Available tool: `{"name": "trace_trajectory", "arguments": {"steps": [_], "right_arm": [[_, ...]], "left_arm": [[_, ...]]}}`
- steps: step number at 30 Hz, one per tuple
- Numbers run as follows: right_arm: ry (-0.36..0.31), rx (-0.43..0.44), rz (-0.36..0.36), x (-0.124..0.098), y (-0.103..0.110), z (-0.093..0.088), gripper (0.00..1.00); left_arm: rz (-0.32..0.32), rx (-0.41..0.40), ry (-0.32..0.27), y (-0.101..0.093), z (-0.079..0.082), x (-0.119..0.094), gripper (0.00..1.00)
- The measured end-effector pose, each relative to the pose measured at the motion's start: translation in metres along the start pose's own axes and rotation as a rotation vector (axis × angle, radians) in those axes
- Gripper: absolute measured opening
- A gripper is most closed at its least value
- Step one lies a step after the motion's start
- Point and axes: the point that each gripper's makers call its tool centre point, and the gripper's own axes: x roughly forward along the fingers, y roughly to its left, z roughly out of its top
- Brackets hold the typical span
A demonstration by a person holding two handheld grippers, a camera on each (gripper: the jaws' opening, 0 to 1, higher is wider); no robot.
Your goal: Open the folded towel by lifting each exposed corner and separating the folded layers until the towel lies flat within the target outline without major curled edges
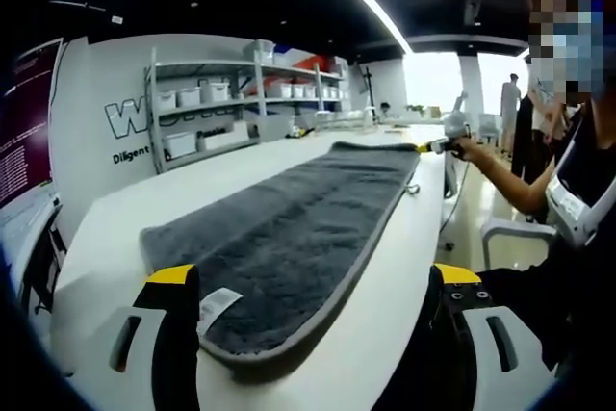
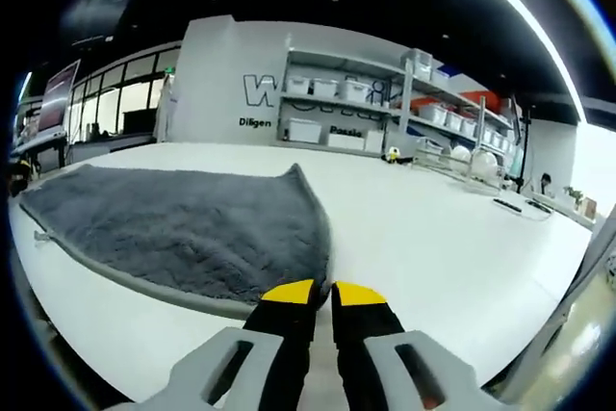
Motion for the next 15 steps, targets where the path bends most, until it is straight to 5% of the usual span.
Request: {"name": "trace_trajectory", "arguments": {"steps": [5, 9, 11, 15], "right_arm": [[0.005, 0.002, -0.025, -0.003, -0.005, 0.001, 0.21], [-0.009, 0.026, -0.049, -0.008, -0.011, 0.008, 0.46], [-0.015, 0.035, -0.042, -0.010, -0.010, 0.012, 0.49], [0.027, 0.006, -0.030, -0.010, -0.004, 0.010, 0.73]], "left_arm": [[0.001, -0.005, -0.003, 0.002, 0.001, 0.001, 0.98], [0.006, -0.007, 0.000, 0.003, 0.002, 0.002, 0.98], [0.005, -0.006, 0.004, 0.003, 0.002, 0.002, 0.98], [0.011, -0.020, -0.001, 0.004, 0.005, 0.003, 0.99]]}}
